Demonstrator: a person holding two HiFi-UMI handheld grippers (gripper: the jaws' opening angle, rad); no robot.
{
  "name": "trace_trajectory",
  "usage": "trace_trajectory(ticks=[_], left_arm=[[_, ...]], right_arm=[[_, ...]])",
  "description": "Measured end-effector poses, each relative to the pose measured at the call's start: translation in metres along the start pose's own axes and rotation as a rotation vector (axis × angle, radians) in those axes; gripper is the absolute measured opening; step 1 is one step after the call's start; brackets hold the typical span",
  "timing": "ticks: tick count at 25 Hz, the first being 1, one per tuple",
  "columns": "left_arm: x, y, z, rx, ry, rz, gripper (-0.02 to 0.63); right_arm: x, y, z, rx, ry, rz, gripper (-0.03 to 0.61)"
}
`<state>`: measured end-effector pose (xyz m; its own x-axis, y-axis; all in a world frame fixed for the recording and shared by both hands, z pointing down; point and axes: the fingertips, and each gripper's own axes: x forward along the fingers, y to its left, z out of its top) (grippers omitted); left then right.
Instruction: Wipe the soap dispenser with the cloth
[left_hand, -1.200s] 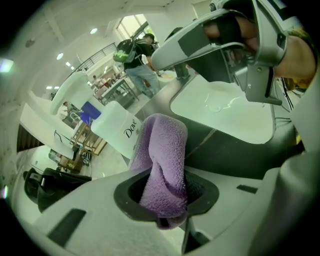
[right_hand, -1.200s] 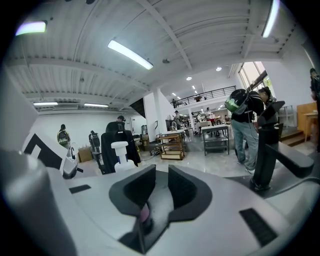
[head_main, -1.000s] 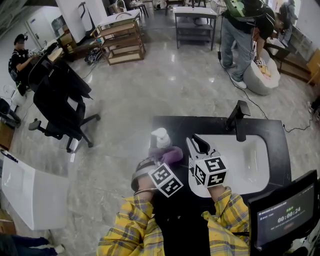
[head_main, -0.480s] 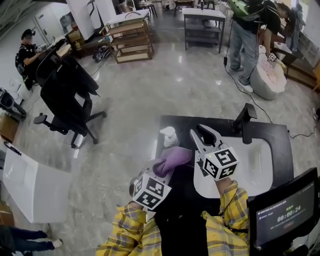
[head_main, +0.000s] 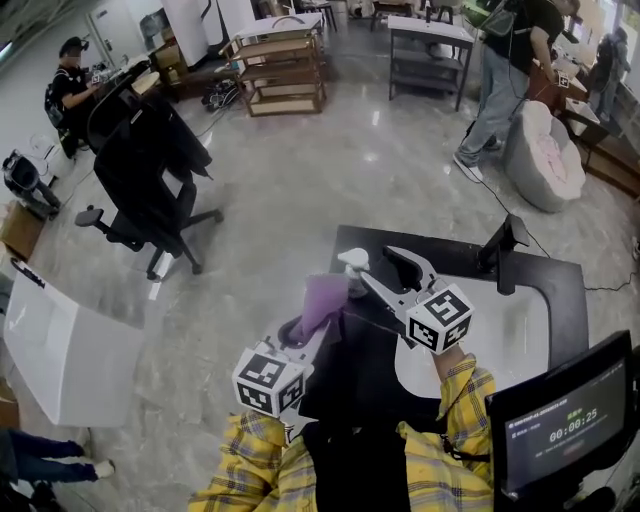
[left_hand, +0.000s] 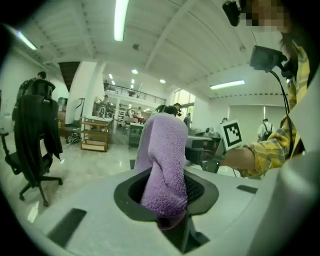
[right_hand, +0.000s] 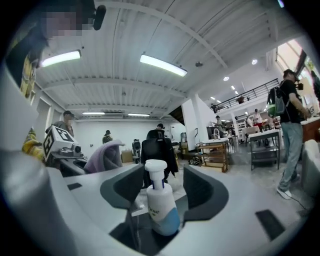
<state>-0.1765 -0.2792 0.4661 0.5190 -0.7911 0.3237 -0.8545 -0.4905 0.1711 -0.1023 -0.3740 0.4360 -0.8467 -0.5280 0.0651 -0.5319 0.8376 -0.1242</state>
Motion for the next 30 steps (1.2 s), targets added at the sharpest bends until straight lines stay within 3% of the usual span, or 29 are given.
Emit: trace_trajectory(ticks=[4,9,12,16,25,30], left_arm=[[-0.011,0.016,0.001,-0.113,-0.056,0.025,0.081],[-0.020,0.025,0.000,-0.131,-0.076,0.056,0.081],[-0.024,0.026,0.000,-0.156,-0.084,0.050,0.081],[-0.025,0.028,-0.002,-0.181,-0.093,0.035,0.081],[-0.019,0.030,-0.003,-0.188,-0.081,0.026,0.081],[-0.014,0.032,-0.002,-0.190,-0.082,0.024,0.081]], right_arm=[[0.013,0.009,-0.014,-0.057,0.059,0.075,0.242],[0.026,0.010,-0.037,-0.130,0.180,0.161,0.267],[0.034,0.015,-0.045,-0.132,0.229,0.233,0.268],[0.044,0.016,-0.057,-0.141,0.273,0.265,0.267],[0.050,0.014,-0.053,-0.117,0.239,0.237,0.221],[0.051,0.009,-0.051,-0.110,0.210,0.134,0.219]])
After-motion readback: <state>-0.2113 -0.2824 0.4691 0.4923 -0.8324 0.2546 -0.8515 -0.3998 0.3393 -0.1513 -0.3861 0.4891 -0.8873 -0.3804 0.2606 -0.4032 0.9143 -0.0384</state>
